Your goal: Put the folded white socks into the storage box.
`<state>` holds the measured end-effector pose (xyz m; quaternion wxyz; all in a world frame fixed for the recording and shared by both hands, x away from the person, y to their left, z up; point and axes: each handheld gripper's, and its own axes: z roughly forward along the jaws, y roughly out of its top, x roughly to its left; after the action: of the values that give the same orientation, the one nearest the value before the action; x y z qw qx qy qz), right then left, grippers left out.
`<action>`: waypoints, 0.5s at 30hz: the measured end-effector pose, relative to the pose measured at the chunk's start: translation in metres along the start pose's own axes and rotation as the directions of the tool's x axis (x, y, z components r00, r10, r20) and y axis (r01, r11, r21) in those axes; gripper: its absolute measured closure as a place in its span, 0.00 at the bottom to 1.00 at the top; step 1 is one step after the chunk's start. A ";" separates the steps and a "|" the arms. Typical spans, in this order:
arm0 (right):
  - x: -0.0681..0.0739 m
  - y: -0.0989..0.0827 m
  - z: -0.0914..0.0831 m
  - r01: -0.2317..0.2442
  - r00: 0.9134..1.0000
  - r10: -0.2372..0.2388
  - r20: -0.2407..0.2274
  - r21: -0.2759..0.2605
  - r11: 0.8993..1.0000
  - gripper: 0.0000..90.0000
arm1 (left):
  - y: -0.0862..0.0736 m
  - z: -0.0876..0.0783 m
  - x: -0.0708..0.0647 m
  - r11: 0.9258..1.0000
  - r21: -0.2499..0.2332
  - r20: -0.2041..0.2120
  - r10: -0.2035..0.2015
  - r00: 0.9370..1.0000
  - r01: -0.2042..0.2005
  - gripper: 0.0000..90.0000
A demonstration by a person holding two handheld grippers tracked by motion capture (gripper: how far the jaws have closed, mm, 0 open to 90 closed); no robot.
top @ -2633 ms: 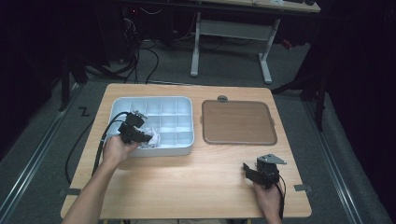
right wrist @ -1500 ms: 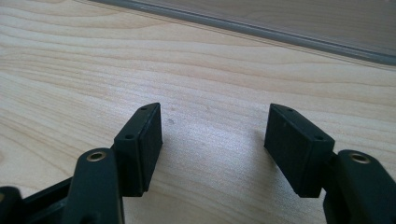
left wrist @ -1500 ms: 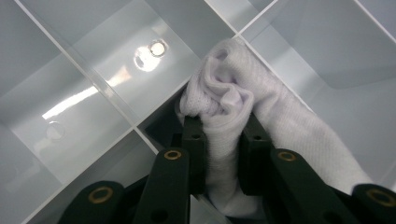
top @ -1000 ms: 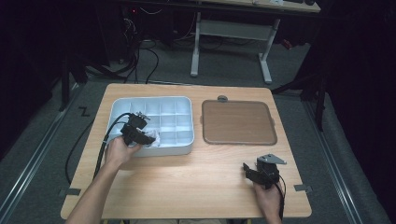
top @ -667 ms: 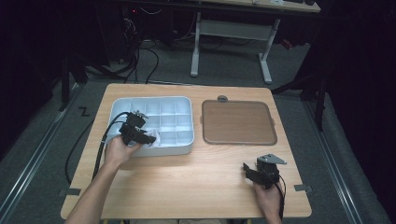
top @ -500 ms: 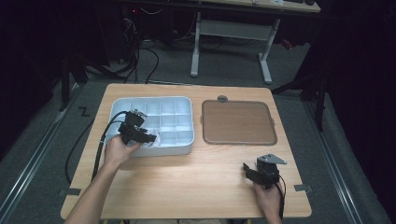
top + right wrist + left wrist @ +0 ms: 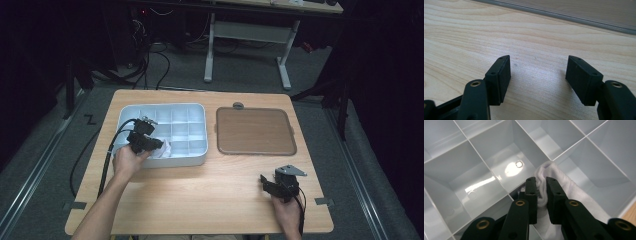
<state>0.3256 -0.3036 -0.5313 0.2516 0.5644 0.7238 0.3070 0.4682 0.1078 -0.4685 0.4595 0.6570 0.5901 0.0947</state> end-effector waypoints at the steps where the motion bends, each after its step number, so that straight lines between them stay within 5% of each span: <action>1: 0.000 0.000 0.000 0.000 1.000 0.000 0.000 0.000 1.000 0.41 | 0.000 0.001 0.000 1.000 0.003 -0.002 0.001 1.000 -0.001 0.90; 4: 0.000 0.000 0.000 0.001 1.000 -0.001 0.000 -0.001 1.000 0.41 | -0.001 0.002 0.001 1.000 0.012 -0.013 0.002 1.000 -0.002 0.90; 9: 0.000 0.000 0.000 0.002 1.000 -0.002 0.000 -0.002 1.000 0.41 | -0.013 0.016 -0.002 0.997 0.059 -0.060 0.059 0.996 -0.056 0.91; 15: 0.000 0.000 0.000 0.002 1.000 -0.002 0.000 -0.002 1.000 0.41 | -0.015 0.021 -0.001 0.996 0.073 -0.072 0.056 0.996 -0.051 0.91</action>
<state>0.3257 -0.3036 -0.5315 0.2524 0.5634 0.7240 0.3076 0.4716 0.0950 -0.4912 0.4109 0.6847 0.5918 0.1102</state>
